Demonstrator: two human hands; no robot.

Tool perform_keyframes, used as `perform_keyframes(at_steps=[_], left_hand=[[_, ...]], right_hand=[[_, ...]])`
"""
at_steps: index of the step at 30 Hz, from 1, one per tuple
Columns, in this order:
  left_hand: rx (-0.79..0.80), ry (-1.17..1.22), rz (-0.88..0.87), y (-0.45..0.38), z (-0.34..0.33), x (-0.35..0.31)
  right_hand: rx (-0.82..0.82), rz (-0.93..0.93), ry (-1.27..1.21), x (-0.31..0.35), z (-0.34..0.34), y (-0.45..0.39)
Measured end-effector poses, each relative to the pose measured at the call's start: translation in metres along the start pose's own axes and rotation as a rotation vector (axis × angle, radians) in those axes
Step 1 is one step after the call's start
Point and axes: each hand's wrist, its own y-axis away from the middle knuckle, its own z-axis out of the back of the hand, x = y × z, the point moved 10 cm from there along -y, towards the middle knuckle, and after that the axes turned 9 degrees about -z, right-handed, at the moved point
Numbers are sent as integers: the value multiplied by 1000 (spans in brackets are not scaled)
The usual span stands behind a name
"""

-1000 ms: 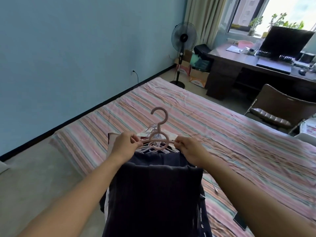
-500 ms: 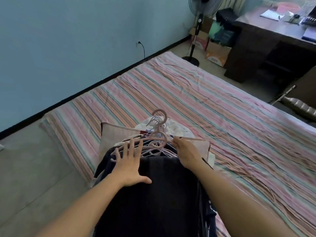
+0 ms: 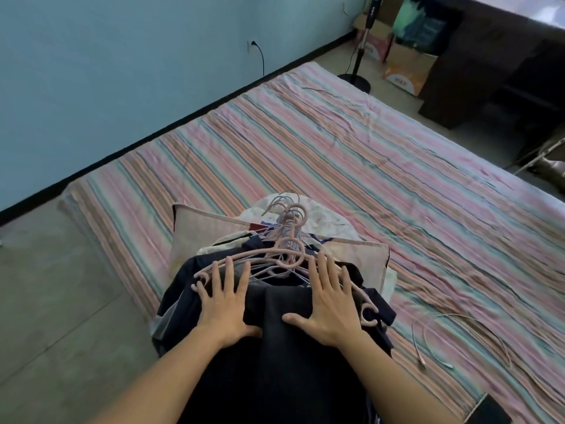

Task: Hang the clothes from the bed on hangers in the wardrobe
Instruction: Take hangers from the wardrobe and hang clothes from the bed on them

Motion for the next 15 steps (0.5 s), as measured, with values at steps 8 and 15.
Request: perform_keyframes(at_steps=[8, 15], left_hand=[[18, -72, 36, -11, -26, -4], [104, -4, -12, -21, -28, 2]], right_hand=[[52, -29, -10, -8, -35, -5], [134, -53, -23, -10, -40, -15]])
